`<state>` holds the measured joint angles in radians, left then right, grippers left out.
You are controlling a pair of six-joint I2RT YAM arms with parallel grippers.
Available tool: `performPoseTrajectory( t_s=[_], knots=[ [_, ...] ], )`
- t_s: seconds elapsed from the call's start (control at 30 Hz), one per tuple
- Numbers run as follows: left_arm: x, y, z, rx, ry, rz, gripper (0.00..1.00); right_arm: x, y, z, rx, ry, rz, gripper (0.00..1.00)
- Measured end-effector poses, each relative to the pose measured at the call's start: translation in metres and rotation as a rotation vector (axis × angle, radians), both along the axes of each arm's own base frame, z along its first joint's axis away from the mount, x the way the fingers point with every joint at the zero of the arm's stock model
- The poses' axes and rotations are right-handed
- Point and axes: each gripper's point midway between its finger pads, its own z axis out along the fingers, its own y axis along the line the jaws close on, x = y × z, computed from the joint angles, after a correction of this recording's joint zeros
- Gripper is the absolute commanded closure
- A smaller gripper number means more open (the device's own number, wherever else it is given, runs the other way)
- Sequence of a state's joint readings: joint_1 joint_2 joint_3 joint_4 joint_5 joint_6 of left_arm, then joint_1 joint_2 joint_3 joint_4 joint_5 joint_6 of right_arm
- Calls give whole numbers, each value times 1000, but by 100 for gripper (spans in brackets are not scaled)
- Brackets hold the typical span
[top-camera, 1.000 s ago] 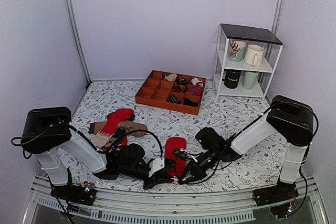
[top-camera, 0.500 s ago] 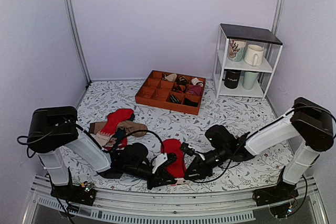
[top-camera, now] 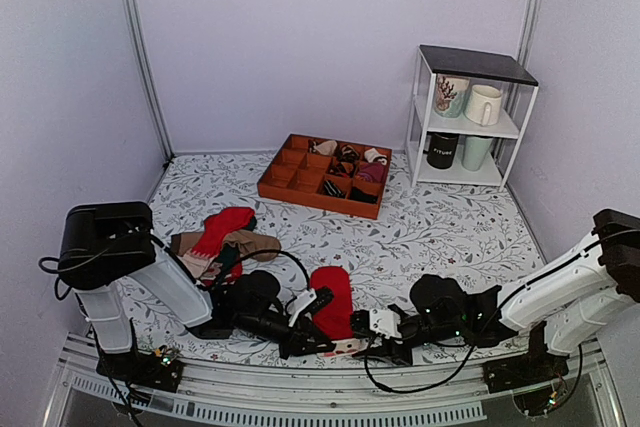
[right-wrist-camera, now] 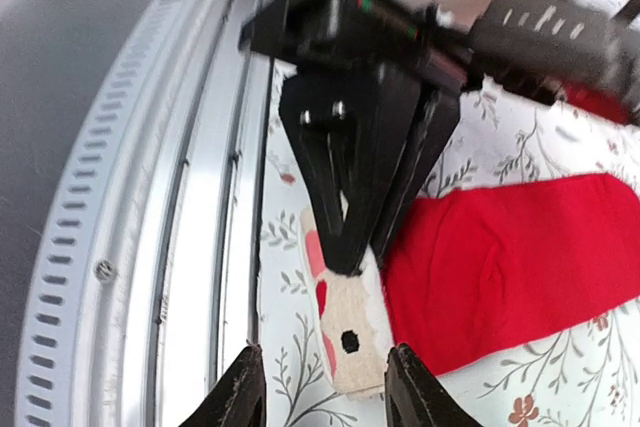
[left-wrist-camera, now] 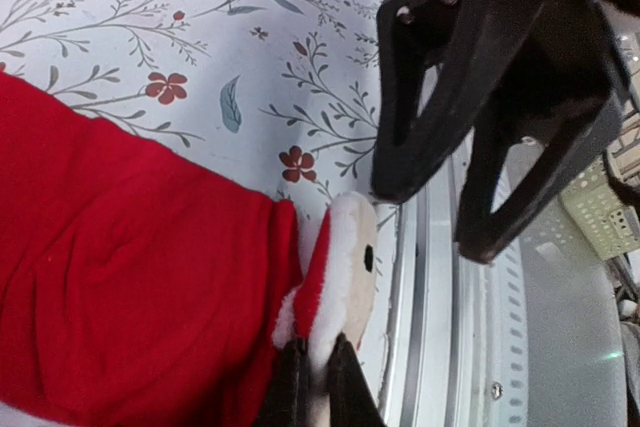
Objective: Roll the socks
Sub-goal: Roll the sock at the center of the board.
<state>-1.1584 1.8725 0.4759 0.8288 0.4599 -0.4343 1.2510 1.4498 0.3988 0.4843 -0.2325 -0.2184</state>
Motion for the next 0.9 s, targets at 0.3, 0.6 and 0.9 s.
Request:
performPoseTrajectory(
  t_s=[0.3, 0.6, 0.9],
  knots=[
    [0, 0, -4, -1, 22, -12, 100, 6, 3, -25, -91, -74, -20, 60],
    [0, 0, -3, -7, 23, -15, 100, 11, 12, -35, -128, -77, -29, 84],
    [-2, 12, 4, 2, 5, -4, 95, 5, 25, -37, -134, 60, -64, 91]
  ],
)
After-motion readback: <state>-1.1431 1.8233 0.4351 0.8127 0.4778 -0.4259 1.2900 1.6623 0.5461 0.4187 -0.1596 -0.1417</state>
